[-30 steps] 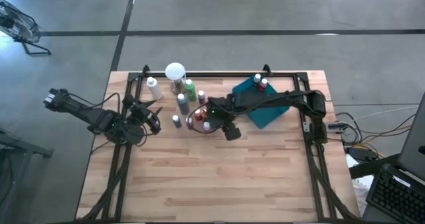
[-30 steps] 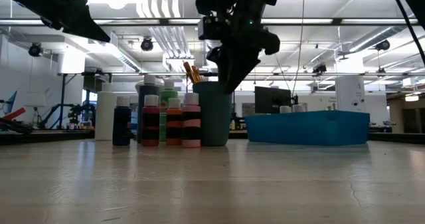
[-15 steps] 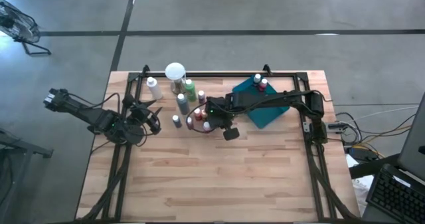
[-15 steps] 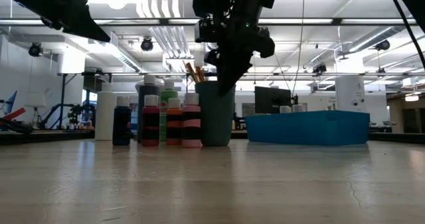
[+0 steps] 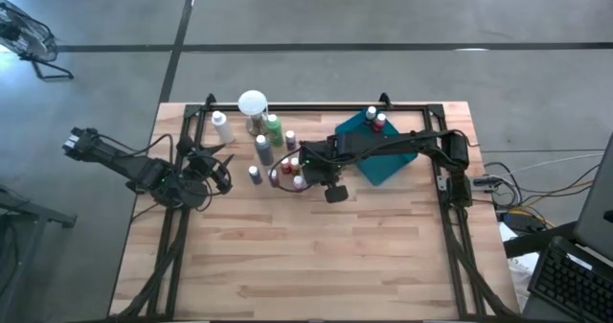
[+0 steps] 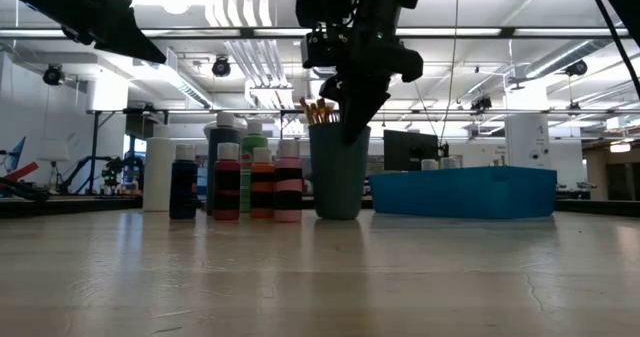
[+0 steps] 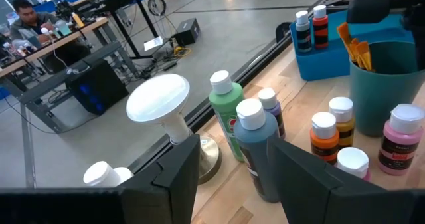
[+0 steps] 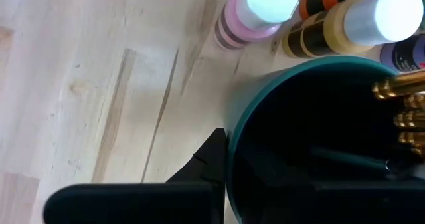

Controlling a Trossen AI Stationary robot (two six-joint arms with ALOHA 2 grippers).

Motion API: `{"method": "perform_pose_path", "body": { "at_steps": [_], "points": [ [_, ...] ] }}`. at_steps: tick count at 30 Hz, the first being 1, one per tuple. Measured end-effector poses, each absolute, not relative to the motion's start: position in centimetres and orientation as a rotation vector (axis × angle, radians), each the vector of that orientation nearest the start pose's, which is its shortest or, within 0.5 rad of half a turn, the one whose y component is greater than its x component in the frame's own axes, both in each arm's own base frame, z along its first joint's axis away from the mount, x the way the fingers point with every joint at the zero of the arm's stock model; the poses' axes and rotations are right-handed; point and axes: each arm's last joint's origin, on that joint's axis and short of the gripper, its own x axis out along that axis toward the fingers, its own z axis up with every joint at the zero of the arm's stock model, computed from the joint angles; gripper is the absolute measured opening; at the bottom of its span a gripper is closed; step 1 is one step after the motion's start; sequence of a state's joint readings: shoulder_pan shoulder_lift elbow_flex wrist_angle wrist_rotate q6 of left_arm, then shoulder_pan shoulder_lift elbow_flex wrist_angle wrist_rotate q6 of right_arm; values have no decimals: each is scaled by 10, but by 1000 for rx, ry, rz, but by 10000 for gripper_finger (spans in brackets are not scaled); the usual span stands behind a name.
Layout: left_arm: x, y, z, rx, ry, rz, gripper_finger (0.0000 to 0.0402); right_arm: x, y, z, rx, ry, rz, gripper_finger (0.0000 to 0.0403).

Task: Pick & Place Paint Supplies
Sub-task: Adjust the green cup

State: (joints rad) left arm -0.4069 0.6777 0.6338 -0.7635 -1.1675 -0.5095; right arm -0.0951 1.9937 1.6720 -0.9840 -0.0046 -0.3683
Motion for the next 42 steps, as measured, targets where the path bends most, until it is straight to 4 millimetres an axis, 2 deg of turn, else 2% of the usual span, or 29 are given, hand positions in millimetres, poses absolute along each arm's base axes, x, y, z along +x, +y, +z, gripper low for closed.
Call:
{"method": "perform_pose_path", "body": {
  "at_steps": [13,28,33,37,42],
  "points": [
    [117,-22,261,109,376,830,181,401,-73,232,-251,1285,86,9],
    [117,-22,261,99,372,832,181,391,-136,234,-213,1233,-36,8],
    [117,-22,261,92,368,833,181,386,-151,235,-181,1219,-29,8],
    [117,-22,261,92,368,833,181,387,-155,244,-193,1197,-26,8],
    [117,-22,261,92,368,833,181,392,-158,265,-242,1128,29,8]
  ]
}}
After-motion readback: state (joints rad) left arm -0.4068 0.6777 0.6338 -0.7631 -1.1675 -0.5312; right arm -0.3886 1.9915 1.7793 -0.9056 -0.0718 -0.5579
